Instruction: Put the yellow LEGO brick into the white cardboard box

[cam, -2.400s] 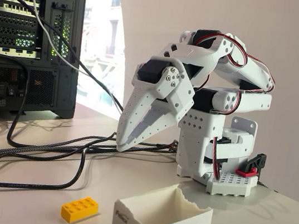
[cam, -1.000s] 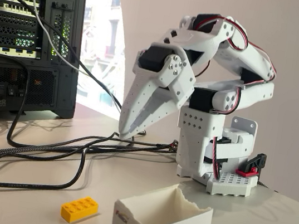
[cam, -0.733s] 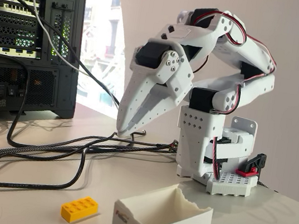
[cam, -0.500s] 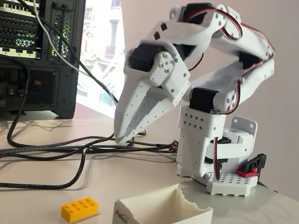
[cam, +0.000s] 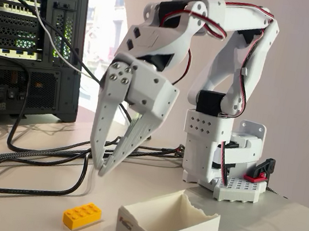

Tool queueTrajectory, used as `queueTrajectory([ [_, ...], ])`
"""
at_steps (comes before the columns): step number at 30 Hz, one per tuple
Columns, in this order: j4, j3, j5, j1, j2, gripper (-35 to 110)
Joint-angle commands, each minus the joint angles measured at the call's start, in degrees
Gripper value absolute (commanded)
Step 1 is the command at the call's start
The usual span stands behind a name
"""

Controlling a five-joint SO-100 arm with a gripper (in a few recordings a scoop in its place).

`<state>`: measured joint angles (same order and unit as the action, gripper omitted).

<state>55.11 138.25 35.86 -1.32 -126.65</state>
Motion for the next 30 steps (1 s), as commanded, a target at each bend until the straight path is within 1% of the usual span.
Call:
queueTrajectory([
  [1, -4.39, -5.27, 8.96, -1.05, 3.08, -7],
  [7, -5.36, -6.50, 15.64, -0.79, 7.38, -6],
  [10, -2.64, -8.79, 20.04, -0.53, 10.20, -6],
  [13, 2.55, -13.27, 24.35, -0.44, 15.03, -4],
  [15, 4.83, -15.12, 26.46, -0.26, 16.96, 1],
  [16, 4.92, -15.12, 27.16, -0.26, 17.05, 4],
  [21, 4.83, -12.83, 29.00, 0.26, 14.94, 26],
  [24, 5.01, -12.22, 30.94, 0.44, 14.33, 34],
  [26, 5.01, -11.69, 32.17, 0.44, 14.59, 38],
  [30, 4.92, -10.28, 35.77, 0.09, 15.73, 40],
])
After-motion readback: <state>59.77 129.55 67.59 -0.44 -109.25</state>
